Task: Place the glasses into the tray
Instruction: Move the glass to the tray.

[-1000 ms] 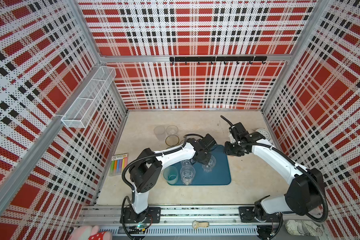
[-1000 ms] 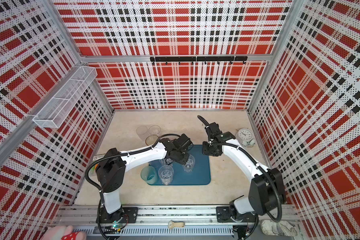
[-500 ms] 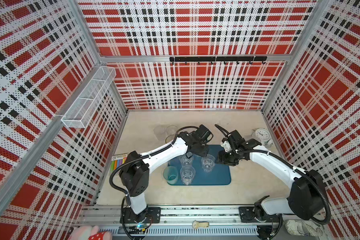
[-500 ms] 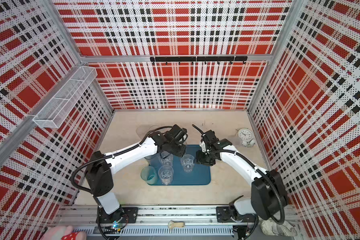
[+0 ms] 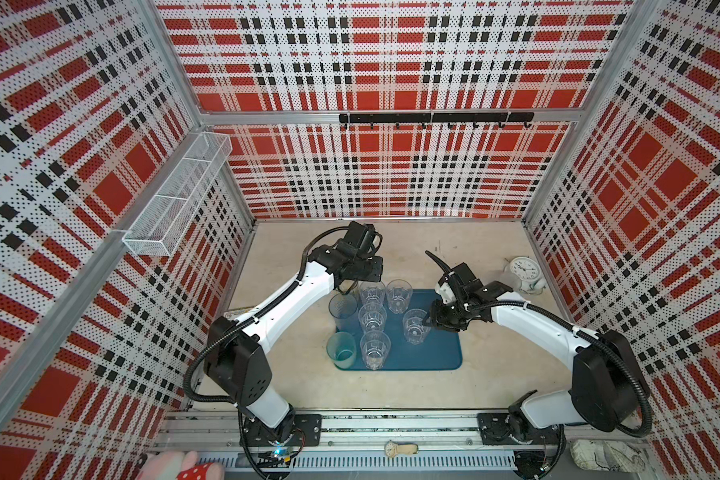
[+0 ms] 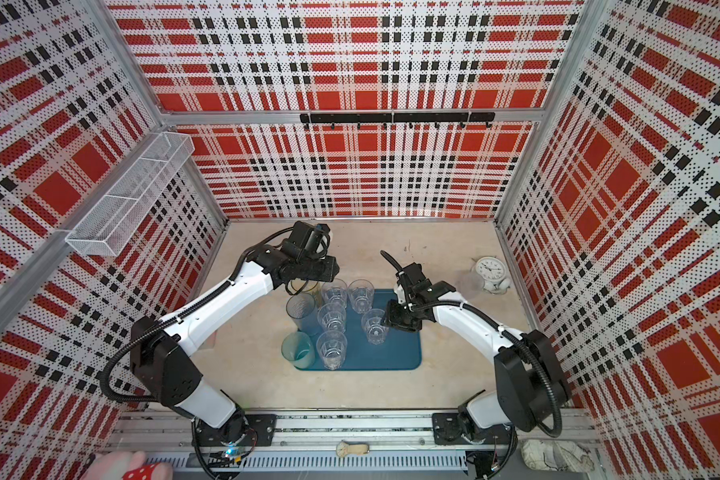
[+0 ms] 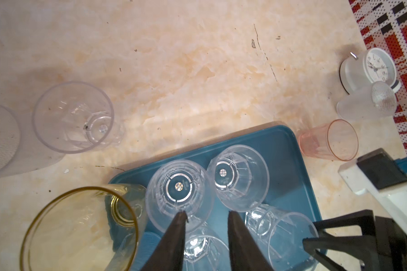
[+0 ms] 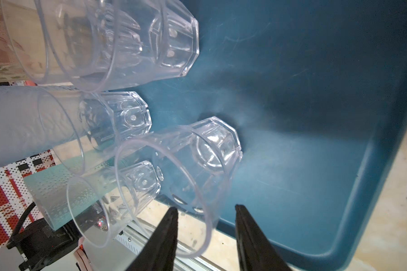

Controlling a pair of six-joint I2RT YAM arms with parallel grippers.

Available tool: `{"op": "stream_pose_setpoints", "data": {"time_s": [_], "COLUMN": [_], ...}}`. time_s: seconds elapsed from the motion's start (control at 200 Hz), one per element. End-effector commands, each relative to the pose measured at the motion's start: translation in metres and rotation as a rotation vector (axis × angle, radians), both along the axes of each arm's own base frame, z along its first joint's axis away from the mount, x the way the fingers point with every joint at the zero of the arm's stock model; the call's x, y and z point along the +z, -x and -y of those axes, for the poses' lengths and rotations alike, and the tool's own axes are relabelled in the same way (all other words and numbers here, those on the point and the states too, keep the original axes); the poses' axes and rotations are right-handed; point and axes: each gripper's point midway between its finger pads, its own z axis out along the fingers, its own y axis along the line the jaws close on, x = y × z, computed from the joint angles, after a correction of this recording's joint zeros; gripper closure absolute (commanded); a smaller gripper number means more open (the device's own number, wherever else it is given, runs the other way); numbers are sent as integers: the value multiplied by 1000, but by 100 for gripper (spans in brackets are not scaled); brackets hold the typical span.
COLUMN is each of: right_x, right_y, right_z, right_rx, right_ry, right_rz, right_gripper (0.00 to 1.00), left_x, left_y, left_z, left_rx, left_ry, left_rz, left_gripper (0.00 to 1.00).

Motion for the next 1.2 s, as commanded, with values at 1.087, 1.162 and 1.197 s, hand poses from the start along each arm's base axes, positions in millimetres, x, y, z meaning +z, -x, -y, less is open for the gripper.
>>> {"op": "stream_pose_setpoints", "data": {"time_s": [1.087,1.162,1.197], "right_x": [26,34,38], "right_y": [-39,-30,-26], "right_z": [-46,-38,-36], "right_rx": [-168,-150,-140], "right_ry": [-29,-25,-31], "right_rz": [138,151,155], "right_gripper": [57,54,52], "left_x": [5,10,13], "left_y": [-16,-21,-24], "left_z": [-30,-42,-50], "left_rx": [70,104,126], "left_ry": [25,23,22], "left_rz": [66,87,99], "left_gripper": [65,65,65]}}
